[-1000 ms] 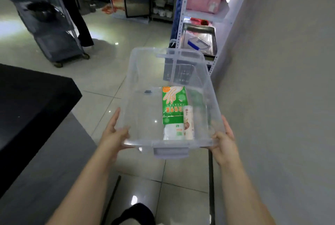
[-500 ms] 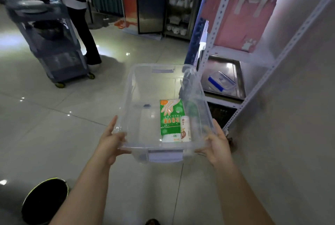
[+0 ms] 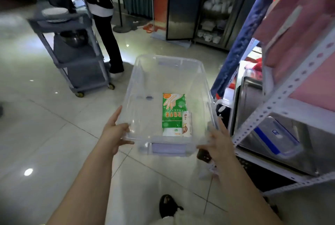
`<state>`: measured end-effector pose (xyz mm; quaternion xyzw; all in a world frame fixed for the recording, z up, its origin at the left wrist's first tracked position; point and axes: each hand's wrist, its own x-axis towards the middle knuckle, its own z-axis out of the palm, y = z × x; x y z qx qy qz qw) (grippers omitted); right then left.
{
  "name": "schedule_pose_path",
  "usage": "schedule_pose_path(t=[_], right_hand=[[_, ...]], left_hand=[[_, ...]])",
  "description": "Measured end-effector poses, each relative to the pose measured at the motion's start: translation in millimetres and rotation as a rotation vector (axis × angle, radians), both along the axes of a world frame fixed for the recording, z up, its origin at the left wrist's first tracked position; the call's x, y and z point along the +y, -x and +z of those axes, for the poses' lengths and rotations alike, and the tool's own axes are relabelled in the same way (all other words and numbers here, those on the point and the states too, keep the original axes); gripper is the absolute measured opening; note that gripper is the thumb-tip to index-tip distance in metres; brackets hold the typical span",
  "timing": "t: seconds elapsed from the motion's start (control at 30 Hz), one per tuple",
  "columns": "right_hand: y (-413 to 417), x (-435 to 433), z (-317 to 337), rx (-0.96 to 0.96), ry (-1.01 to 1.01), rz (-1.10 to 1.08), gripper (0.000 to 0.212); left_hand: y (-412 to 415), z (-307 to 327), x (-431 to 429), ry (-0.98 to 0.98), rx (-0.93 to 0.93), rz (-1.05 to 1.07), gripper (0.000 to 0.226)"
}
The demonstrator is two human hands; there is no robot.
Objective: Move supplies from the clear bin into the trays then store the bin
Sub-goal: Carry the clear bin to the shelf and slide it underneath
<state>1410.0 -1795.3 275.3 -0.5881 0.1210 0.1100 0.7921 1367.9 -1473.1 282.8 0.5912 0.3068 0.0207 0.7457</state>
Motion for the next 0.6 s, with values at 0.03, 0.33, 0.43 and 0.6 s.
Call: schedule_pose_path(t=[0.03, 0.33, 0.43, 0.6], right_hand=[[-30.1, 4.8, 1.9, -0.013, 0.010, 0.020, 0.087], [-228.6, 53.3, -5.3, 0.045, -0.019, -0.080, 0.070], [-282.3, 71.0, -10.4, 0.126, -0.022, -0.163, 0.064], [-365.9, 106.5, -9.3, 0.151, -0.002, -0.264, 0.066]], left_hand=[[-25.3, 3.6, 4.2, 0.001, 0.001, 0.011, 0.076], [-230.3, 22.0, 55.8, -0.053, 0.014, -0.078, 0.078], [-307.0, 15.6, 70.3, -0.062, 0.022, -0.132, 0.082], [-450.3, 7.2, 95.4, -0.047, 0.042, -0.272, 0.083]])
